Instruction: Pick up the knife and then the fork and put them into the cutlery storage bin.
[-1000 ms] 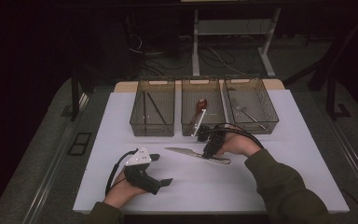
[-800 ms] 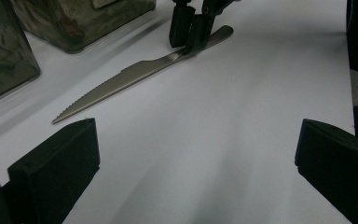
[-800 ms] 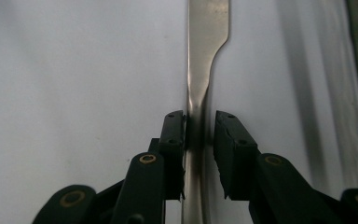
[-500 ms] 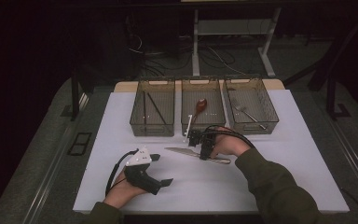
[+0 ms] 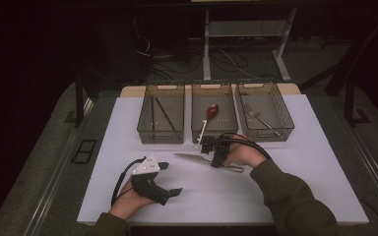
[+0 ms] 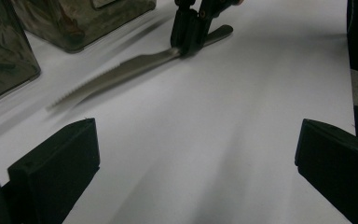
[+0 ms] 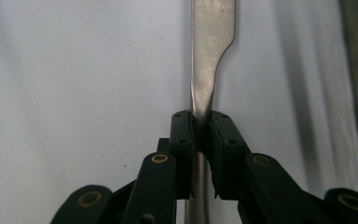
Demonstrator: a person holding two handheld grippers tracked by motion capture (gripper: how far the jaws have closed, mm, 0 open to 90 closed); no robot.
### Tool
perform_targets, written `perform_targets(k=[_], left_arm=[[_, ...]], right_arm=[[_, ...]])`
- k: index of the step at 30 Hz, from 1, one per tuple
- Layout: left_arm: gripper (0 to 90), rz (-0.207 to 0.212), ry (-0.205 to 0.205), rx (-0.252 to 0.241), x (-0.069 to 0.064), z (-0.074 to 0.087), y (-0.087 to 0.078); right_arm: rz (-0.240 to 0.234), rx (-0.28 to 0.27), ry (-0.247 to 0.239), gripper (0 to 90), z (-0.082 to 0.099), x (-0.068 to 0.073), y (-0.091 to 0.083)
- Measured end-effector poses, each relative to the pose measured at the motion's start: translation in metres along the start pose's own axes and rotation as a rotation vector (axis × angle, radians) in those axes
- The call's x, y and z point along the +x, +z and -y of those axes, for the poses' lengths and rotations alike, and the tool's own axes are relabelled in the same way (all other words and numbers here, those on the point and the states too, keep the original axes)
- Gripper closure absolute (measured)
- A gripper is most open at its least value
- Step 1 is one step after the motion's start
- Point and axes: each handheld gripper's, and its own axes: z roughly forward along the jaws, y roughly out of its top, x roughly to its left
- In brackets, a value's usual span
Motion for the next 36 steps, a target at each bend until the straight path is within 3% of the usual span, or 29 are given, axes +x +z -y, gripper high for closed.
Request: perform_targets(k=[5, 14, 20, 28, 36], left_arm=[[0.0, 0.0, -0.001, -0.005, -0.001, 0.0, 0.0], [0.0, -0.002, 0.001, 0.001, 0.0, 0.0, 0.0], [0.0, -0.003, 0.001, -0.003, 0.001, 0.0, 0.0], [0.0, -0.006, 0.0, -0.009, 0.0, 0.0, 0.0], [0.0, -0.009, 0.001, -0.008, 0.001, 0.0, -0.001]], right_arm=[[-0.028, -0.116, 0.06, 79.3, 0.017, -0.005, -0.013], [-0.035, -0.33, 0.151, 79.4, 0.059, -0.009, -0.028], [-0.014, -0.427, 0.221, 79.5, 0.082, -0.011, -0.037], [-0.042, -0.558, 0.305, 79.5, 0.108, -0.016, -0.05], [-0.07, -0.726, 0.374, 79.4, 0.133, -0.028, -0.068]])
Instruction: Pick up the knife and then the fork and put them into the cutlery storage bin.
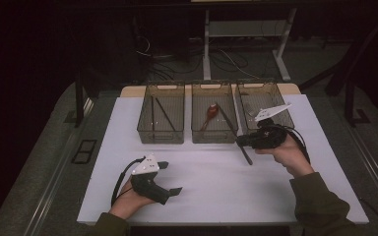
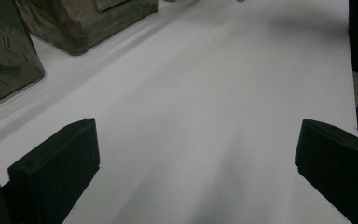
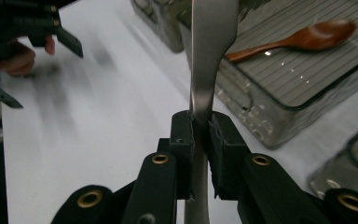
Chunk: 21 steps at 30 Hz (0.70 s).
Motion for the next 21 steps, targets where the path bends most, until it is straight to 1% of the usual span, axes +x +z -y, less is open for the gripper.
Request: perform_targets(k=[3, 5, 11, 12, 15, 16, 18, 21], left_arm=[[0.0, 0.001, 0.001, 0.001, 0.0, 0.0, 0.0], [0.0, -0.001, 0.001, 0.002, 0.0, 0.0, 0.0], [0.0, 0.001, -0.002, -0.002, -0.001, 0.0, 0.0], [0.0, 0.0, -0.002, -0.002, -0.001, 0.0, 0.0], [0.0, 0.0, -0.001, 0.0, -0.001, 0.0, 0.0], [0.0, -0.001, 0.0, 0.001, -0.001, 0.0, 0.0], [0.0, -0.002, 0.0, 0.002, -0.001, 0.0, 0.001], [0.0, -0.002, 0.001, 0.005, -0.001, 0.0, 0.001]], right_arm=[[0.012, -0.046, 0.027, 79.4, 0.001, -0.005, -0.009], [0.01, -0.083, 0.045, 79.5, 0.002, -0.01, -0.016], [0.045, -0.201, 0.097, 79.5, 0.005, -0.02, -0.042], [0.062, -0.23, 0.107, 79.5, 0.005, -0.022, -0.047], [0.08, -0.274, 0.124, 79.5, 0.007, -0.026, -0.058], [0.093, -0.289, 0.127, 79.5, 0.007, -0.028, -0.061], [0.124, -0.311, 0.128, 79.5, 0.007, -0.031, -0.066], [0.156, -0.334, 0.148, 79.5, 0.006, -0.039, -0.073]])
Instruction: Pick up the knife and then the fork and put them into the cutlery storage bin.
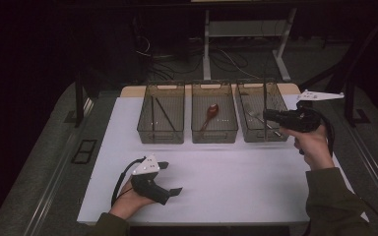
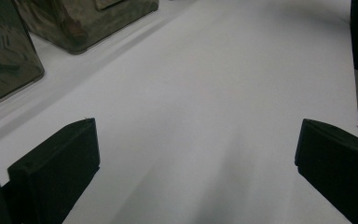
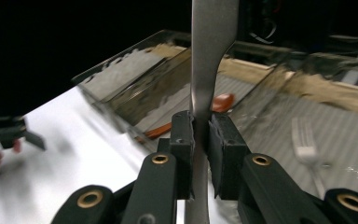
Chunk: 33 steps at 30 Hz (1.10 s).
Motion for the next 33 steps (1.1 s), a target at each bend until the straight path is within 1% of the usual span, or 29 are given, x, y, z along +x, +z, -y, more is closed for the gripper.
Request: perform_targets(k=[6, 8, 11, 13, 16, 17, 20, 21, 24, 28, 29, 31, 33], left_arm=[[0.0, 0.0, 0.001, 0.0, 0.0, 0.0, 0.0], [0.0, -0.001, 0.001, -0.002, 0.0, 0.0, 0.0], [0.0, 0.001, -0.001, -0.005, 0.0, 0.0, 0.0], [0.0, 0.003, -0.002, -0.005, 0.0, -0.001, 0.0], [0.0, 0.004, -0.007, -0.01, 0.0, -0.001, 0.0], [0.0, 0.006, -0.008, -0.012, 0.0, -0.001, 0.0], [0.0, 0.008, -0.006, -0.01, 0.0, -0.001, 0.0], [0.0, 0.009, -0.006, -0.01, 0.0, -0.001, 0.0], [0.0, 0.008, -0.003, -0.012, 0.001, -0.001, -0.001], [0.0, 0.009, -0.007, -0.012, 0.0, -0.001, 0.0], [0.0, 0.01, -0.006, -0.011, 0.0, -0.001, 0.0], [0.0, 0.011, -0.007, -0.01, 0.0, -0.001, 0.0], [0.0, 0.014, -0.005, -0.012, 0.0, -0.001, 0.0]], right_arm=[[0.086, -0.057, 0.021, 79.4, -0.009, -0.02, -0.005], [0.126, -0.075, 0.013, 79.4, -0.015, -0.027, -0.007], [0.182, -0.074, 0.003, 79.5, -0.025, -0.036, -0.009], [0.206, -0.067, -0.007, 79.5, -0.029, -0.043, -0.008], [0.243, -0.049, -0.016, 79.5, -0.029, -0.052, -0.003], [0.248, -0.049, -0.018, 79.4, -0.028, -0.054, -0.001], [0.263, -0.021, -0.01, 79.4, -0.025, -0.062, 0.005], [0.268, -0.001, -0.006, 79.4, -0.024, -0.063, 0.008], [0.296, 0.056, -0.023, 79.4, -0.02, -0.067, 0.016], [0.317, 0.123, -0.032, 79.5, -0.014, -0.071, 0.024], [0.317, 0.143, -0.032, 79.4, -0.012, -0.072, 0.027], [0.332, 0.184, -0.032, 79.4, -0.009, -0.074, 0.031], [0.337, 0.214, -0.02, 79.4, -0.006, -0.077, 0.033]])
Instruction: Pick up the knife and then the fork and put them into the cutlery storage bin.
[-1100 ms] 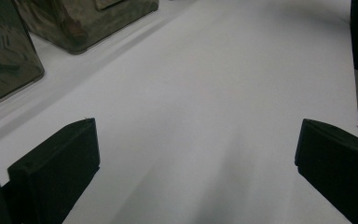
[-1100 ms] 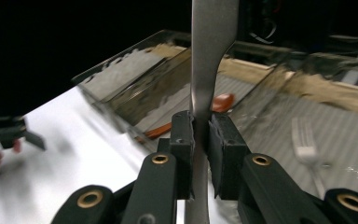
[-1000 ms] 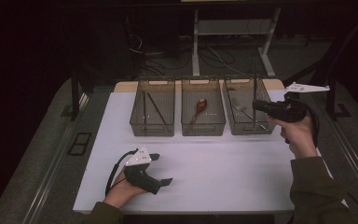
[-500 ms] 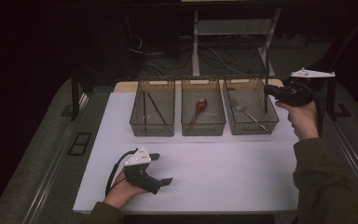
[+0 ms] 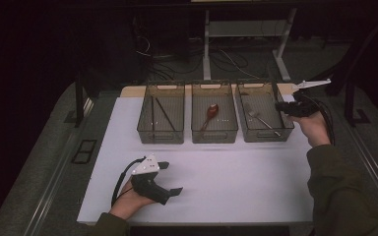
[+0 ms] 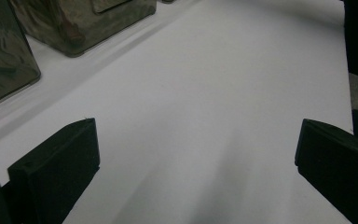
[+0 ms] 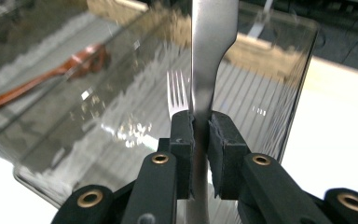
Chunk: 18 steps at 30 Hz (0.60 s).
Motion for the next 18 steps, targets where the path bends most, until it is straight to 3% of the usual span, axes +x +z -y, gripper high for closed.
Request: perform_targets(k=[12, 18], left_arm=[[0.0, -0.002, -0.002, -0.001, 0.001, 0.0, -0.001], [0.0, -0.001, -0.001, -0.001, 0.0, 0.0, -0.001]], right_arm=[[0.003, 0.211, -0.012, 79.0, 0.008, -0.001, 0.033], [0.0, 0.224, -0.004, 77.5, 0.008, 0.001, 0.037]])
